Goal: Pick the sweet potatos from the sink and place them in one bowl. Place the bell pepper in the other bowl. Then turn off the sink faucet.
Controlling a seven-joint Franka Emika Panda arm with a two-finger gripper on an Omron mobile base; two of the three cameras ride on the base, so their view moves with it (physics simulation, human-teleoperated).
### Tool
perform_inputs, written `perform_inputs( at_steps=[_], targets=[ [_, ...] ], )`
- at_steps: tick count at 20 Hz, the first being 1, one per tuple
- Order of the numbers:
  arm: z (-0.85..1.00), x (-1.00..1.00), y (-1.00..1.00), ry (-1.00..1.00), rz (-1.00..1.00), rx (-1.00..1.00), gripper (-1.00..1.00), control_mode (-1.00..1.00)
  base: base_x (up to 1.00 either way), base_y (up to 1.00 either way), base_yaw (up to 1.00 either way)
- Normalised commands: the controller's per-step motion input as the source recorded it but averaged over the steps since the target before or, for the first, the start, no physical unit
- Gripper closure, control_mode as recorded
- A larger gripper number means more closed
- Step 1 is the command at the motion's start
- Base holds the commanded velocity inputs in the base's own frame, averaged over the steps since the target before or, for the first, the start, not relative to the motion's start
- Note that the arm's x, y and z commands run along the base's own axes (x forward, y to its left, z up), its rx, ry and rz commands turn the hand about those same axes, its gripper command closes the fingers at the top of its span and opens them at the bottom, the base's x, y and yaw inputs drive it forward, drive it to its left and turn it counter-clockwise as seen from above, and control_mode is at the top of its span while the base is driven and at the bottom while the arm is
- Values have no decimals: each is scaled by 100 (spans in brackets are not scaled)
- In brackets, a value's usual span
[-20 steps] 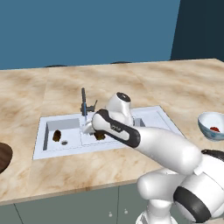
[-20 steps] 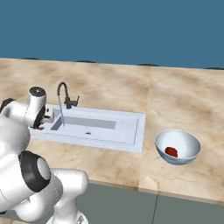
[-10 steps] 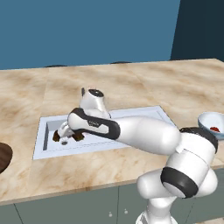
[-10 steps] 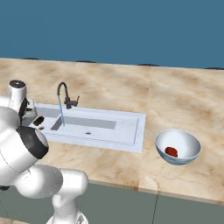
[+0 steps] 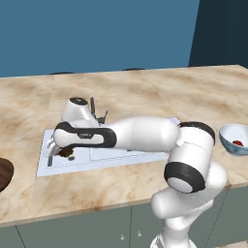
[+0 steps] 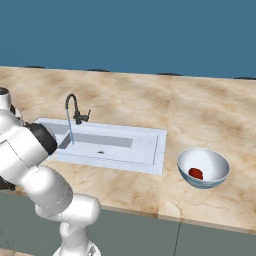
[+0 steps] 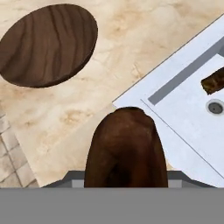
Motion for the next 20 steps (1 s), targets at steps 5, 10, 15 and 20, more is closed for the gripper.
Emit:
perform_inputs(
  at_steps=[5, 10, 15, 20],
  targets=[
    [0, -2, 53, -13, 20, -3, 100, -100, 0, 0, 0],
    [0, -22, 57, -18, 17, -3, 100, -100, 0, 0, 0],
    [0, -27, 61, -19, 15, -4, 100, -100, 0, 0, 0],
    [0, -5, 51, -11, 10, -1, 100, -100, 0, 0, 0]
  ],
)
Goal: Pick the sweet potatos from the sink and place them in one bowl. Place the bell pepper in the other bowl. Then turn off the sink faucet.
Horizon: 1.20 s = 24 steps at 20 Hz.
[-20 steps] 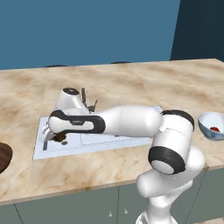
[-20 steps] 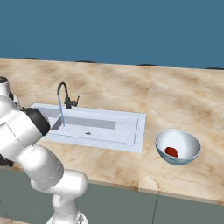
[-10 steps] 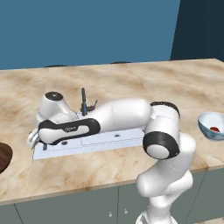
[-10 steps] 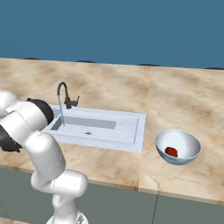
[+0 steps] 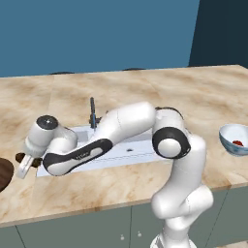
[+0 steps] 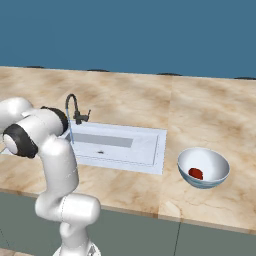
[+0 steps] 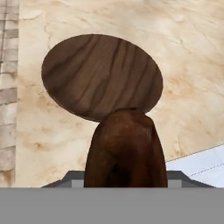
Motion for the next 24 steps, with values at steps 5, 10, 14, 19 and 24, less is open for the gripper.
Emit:
perform_inputs(
  at_steps=[5, 10, 14, 19, 24],
  targets=[
    [1, 15, 51, -1, 1, -1, 100, -100, 0, 0, 0],
    [1, 26, 73, 0, 0, -7, 100, -100, 0, 0, 0],
    [0, 25, 51, 0, 0, -7, 100, -100, 0, 0, 0],
    [0, 15, 16, 0, 0, -1, 100, -100, 0, 0, 0],
    [-14, 0, 0, 0, 0, 0, 100, -100, 0, 0, 0]
  ],
)
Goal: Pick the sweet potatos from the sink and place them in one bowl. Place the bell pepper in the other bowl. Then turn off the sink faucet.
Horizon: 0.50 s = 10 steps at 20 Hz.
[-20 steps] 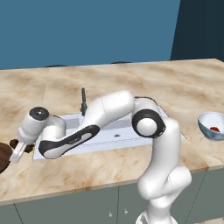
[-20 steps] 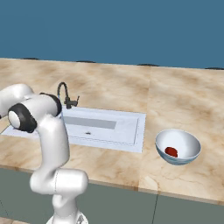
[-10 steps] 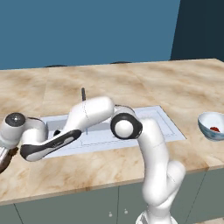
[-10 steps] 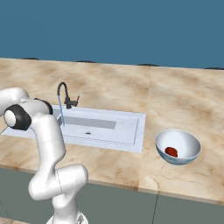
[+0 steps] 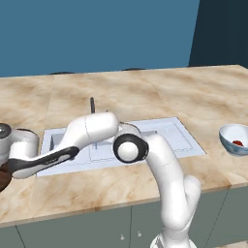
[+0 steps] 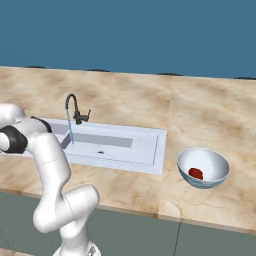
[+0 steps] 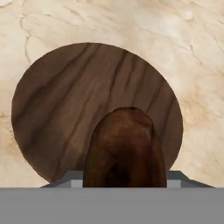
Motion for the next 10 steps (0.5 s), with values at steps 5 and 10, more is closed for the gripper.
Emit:
perform_inputs(
  at_steps=[5, 10],
  targets=[
    [-29, 0, 0, 0, 0, 0, 100, -100, 0, 0, 0],
    [-28, 5, 0, 1, 0, 0, 100, -100, 0, 0, 0]
  ],
)
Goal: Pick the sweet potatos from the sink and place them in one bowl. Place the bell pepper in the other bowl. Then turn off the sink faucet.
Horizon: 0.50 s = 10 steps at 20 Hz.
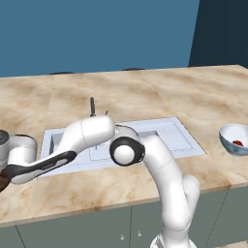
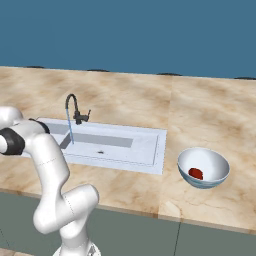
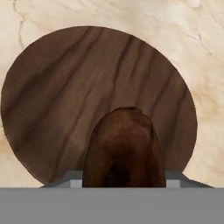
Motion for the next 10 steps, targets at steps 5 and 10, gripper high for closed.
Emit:
perform_inputs(
  at_steps=[5, 10],
  targets=[
    [-21, 13, 0, 3, 0, 0, 100, -100, 0, 0, 0],
    [-17, 22, 11, 6, 0, 0, 100, -100, 0, 0, 0]
  ],
)
